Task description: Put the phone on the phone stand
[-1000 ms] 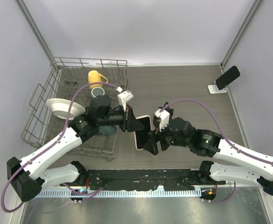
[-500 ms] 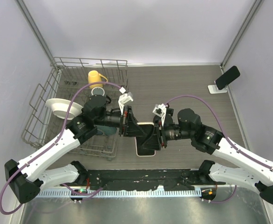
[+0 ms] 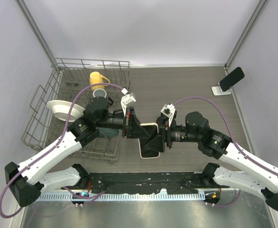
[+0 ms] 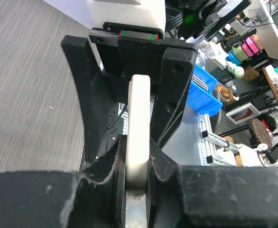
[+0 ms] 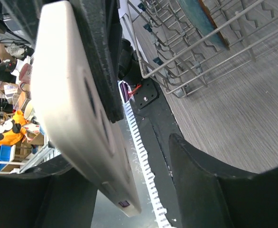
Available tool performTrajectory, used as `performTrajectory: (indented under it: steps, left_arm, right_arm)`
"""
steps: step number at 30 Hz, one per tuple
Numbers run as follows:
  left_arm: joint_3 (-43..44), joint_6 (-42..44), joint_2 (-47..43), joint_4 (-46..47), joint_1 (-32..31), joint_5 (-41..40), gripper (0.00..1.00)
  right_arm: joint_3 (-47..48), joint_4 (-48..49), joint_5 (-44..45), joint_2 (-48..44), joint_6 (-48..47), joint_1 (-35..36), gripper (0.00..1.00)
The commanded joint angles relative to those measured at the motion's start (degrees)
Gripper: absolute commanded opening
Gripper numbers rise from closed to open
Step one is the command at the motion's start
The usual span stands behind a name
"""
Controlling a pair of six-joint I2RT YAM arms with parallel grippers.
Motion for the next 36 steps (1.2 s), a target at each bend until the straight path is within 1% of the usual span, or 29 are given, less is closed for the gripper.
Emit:
performTrajectory:
  steps: [1,2,3,5,6,7,8,9,10,11,13,14,17,19,20,22,23,25,26,27,28,29,30,31,32,33,34,35,36]
  left_arm:
    - [2.1,-3.4,-1.4,5.9,-0.3,1.4,0.00]
    - [2.2,-3.7,-1.2,6.3,-0.4,1.4,0.00]
    - [2.3,-4.4,-1.2,6.7,-0.3,1.3,0.00]
    - [2.2,-5.9,-1.1,8.9,-0.3,1.3,0.00]
    - [1.7,-8.2,-1.1,10.3,-0.3,1.3,0.00]
    - [1.3,-10.0,-1.1,13.8,-0.4,1.3,0.00]
    - [0.6,-11.1,-1.0,15.2,-0.3,0.5,0.00]
    - [0.5,-12.2,-0.7,16.2,-0.3,0.2,0.00]
    - [0.5,-13.3,-0.6,16.9,-0.4,0.0,0.02]
    - [0.4,-13.6,-0.4,17.0,-0.4,0.1,0.12]
    - [0.4,-13.9,0.1,17.0,-0.4,0.2,0.21]
    - [0.3,-13.7,0.3,16.9,-0.4,0.1,0.27]
    - [0.2,-13.3,0.0,16.5,-0.4,0.1,0.34]
    - [0.3,-13.0,-0.3,16.0,-0.3,0.0,0.34]
    - [0.6,-12.6,-0.3,15.7,-0.3,-0.1,0.29]
    - [0.8,-12.3,-0.2,15.2,-0.4,0.2,0.22]
    - [1.2,-12.1,-0.2,15.2,-0.3,0.3,0.14]
    - [1.4,-11.7,-0.1,14.5,-0.4,0.5,0.03]
    - [1.8,-11.1,-0.4,13.7,-0.3,0.1,0.00]
    - [2.1,-9.6,-0.7,11.1,-0.3,-0.7,0.00]
    - [2.3,-8.3,-1.2,9.4,-0.3,-3.8,0.00]
    - [3.4,-6.9,-2.4,7.0,-0.3,-6.1,0.00]
    - [4.2,-3.3,-3.1,0.7,-0.3,-9.7,0.00]
    - [5.2,-1.6,-3.5,-2.8,-0.3,-13.0,0.00]
    - [7.1,0.0,-4.0,-5.6,-0.3,-18.9,0.00]
    - [8.0,2.9,-4.9,-10.4,-0.3,-21.6,0.00]
    - [8.8,3.9,-5.4,-12.2,-0.3,-24.2,0.00]
    - [10.1,4.9,-5.9,-13.8,-0.3,-29.2,0.00]
    - [10.6,5.7,-6.8,-16.6,-0.3,-31.7,0.00]
  right_arm:
    - [-0.4,2.1,-1.0,-0.6,0.2,-0.7,0.58]
    - [-0.8,3.1,-2.2,0.1,0.6,-0.7,0.54]
    - [-1.0,5.5,-3.2,0.2,1.1,-0.7,0.46]
    - [-2.4,9.5,-4.8,0.1,3.1,-0.7,0.37]
    - [-3.1,11.4,-5.3,0.0,3.9,-0.7,0.28]
    - [-4.6,13.8,-5.6,-0.2,4.9,-0.7,0.23]
    - [-5.2,17.1,-6.1,-0.1,6.6,-0.7,0.16]
    - [-5.8,18.7,-6.4,0.2,7.4,-0.7,0.01]
    - [-6.5,19.8,-6.4,0.3,8.0,-0.6,0.01]
    - [-6.7,21.2,-6.5,0.5,8.6,-0.7,0.01]
    - [-7.3,22.0,-5.6,0.7,9.0,-0.7,0.01]
    - [-7.4,22.7,-5.2,0.6,9.2,-0.7,0.01]
    - [-7.7,23.4,-4.6,0.2,9.1,-0.7,0.01]
    - [-7.5,23.4,-4.6,0.2,9.0,-0.7,0.01]
    - [-7.4,23.2,-4.6,0.3,9.0,-0.7,0.01]
    - [-7.2,22.9,-4.6,0.5,8.9,-0.7,0.01]
    - [-7.1,22.8,-4.6,0.5,8.9,-0.6,0.01]
    - [-6.8,22.3,-4.4,0.5,8.8,-0.7,0.01]
    - [-6.6,20.7,-4.1,0.5,8.4,-0.7,0.01]
    - [-5.5,18.7,-3.2,0.5,7.5,-0.7,0.11]
    - [-4.7,15.9,-0.1,0.6,5.5,-0.7,0.27]
    - [-4.0,9.2,1.5,0.7,4.1,-0.7,0.49]
    - [-2.4,6.1,3.0,0.7,2.8,-0.7,0.54]
    - [-1.9,3.3,5.0,0.5,0.9,-0.7,0.59]
    - [-1.4,-1.8,8.5,0.1,0.1,-0.7,0.66]
    - [-0.8,-3.9,10.5,-0.9,-0.4,-0.7,0.68]
    - [-0.5,-5.7,12.3,-1.5,-1.1,-0.7,0.70]
    - [-0.1,-9.3,16.5,-1.9,-1.8,-0.7,0.71]
    - [0.7,-11.3,19.5,-2.6,-1.8,-0.7,0.72]
